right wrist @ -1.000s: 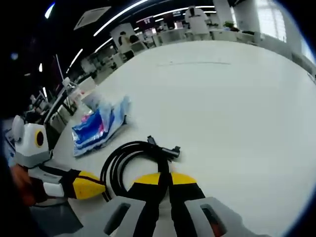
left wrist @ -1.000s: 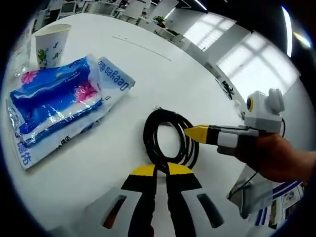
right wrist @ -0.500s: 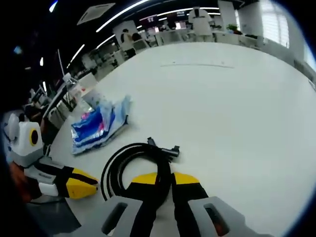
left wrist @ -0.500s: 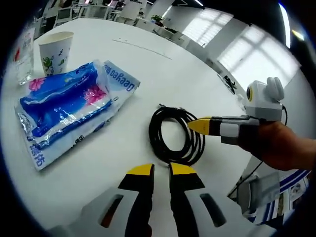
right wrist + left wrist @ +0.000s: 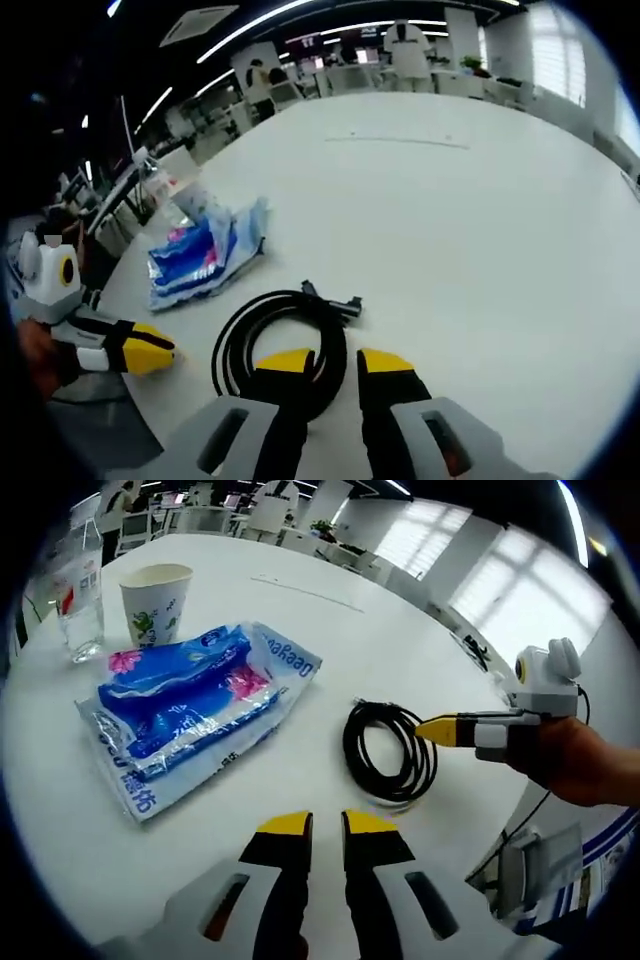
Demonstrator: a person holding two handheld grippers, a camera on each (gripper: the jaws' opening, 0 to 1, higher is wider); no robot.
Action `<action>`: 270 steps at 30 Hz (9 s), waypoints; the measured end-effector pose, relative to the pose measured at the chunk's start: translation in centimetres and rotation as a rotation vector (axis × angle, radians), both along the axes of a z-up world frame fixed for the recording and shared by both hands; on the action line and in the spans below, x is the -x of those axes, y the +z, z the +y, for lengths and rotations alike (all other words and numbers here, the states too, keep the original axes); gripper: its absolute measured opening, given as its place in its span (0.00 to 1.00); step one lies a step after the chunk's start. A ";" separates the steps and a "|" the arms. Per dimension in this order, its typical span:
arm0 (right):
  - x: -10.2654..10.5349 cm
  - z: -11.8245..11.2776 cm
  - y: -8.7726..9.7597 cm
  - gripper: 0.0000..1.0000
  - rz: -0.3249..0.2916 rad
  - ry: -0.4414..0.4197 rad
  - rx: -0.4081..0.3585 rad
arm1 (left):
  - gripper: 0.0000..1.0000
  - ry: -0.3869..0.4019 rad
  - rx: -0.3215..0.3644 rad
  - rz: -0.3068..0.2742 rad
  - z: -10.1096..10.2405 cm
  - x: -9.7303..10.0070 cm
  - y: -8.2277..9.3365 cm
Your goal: Arrange the tabletop items into an orderly group along one side of the table until the central work area is clear of visible clutter.
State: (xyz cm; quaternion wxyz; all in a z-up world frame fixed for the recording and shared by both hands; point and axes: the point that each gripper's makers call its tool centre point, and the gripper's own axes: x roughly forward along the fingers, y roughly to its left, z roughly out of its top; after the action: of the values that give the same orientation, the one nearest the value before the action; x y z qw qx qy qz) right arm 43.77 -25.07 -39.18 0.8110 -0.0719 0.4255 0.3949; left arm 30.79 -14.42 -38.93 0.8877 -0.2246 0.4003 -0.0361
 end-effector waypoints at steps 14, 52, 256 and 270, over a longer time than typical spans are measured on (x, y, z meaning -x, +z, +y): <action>0.7 2.2 1.8 0.24 -0.048 0.020 0.007 | 0.10 0.142 -0.081 0.006 7.3 3.2 0.4; 2.4 17.6 0.6 0.22 -0.034 0.221 0.031 | 0.15 0.266 -0.016 -0.119 13.9 1.2 1.7; -11.6 -4.9 0.1 0.15 -0.005 -0.373 0.166 | 0.43 0.169 -0.124 -0.303 19.6 9.5 7.7; -10.4 -4.2 2.8 0.23 -0.074 -0.329 0.160 | 0.42 0.153 -0.063 -0.266 19.3 8.9 6.9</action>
State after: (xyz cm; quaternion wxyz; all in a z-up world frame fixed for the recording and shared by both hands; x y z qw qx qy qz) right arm 54.21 -29.31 -36.38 0.8715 -0.0800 0.4313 0.2191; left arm 21.93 4.84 -32.06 0.9396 -0.2197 0.2620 0.0146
